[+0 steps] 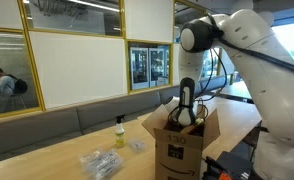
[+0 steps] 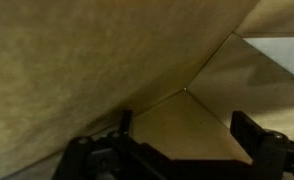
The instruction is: Place the clear plastics and spray bottles inside the brown box
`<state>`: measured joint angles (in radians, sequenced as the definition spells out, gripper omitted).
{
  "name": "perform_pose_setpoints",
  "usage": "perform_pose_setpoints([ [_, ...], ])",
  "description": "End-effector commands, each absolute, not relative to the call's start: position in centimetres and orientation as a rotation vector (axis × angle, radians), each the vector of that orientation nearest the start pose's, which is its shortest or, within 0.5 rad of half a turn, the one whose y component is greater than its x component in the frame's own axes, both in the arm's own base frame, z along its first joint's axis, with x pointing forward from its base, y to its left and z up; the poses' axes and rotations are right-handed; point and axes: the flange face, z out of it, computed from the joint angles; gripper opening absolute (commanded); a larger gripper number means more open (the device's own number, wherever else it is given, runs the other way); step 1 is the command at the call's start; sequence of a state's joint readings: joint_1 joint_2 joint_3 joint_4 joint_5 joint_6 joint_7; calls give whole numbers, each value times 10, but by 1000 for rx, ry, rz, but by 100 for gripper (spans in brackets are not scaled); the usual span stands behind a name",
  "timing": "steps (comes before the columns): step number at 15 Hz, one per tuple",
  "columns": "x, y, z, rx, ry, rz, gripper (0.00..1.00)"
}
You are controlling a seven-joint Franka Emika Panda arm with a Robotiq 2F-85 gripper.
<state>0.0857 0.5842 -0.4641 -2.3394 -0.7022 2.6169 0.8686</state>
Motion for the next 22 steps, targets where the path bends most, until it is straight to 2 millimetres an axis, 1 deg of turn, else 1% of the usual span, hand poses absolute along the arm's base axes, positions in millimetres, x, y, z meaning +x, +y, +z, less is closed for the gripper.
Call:
perform_pose_setpoints([
  [1,452,-221,85,2398,-790,-188,100],
  [3,462,-236,86,2373,-865,-174,100],
  [8,485,-263,94,2306,-1016,-144,100],
  [10,492,-270,102,2292,-1070,-139,100],
  [11,496,-268,111,2287,-1088,-131,100],
  [12,499,-265,120,2283,-1104,-122,100],
  [15,513,-249,156,2268,-1122,-60,100],
  [17,524,-232,187,2254,-1129,-16,100],
  [18,529,-222,205,2250,-1136,7,100],
  [22,549,-174,279,2233,-1121,119,100],
])
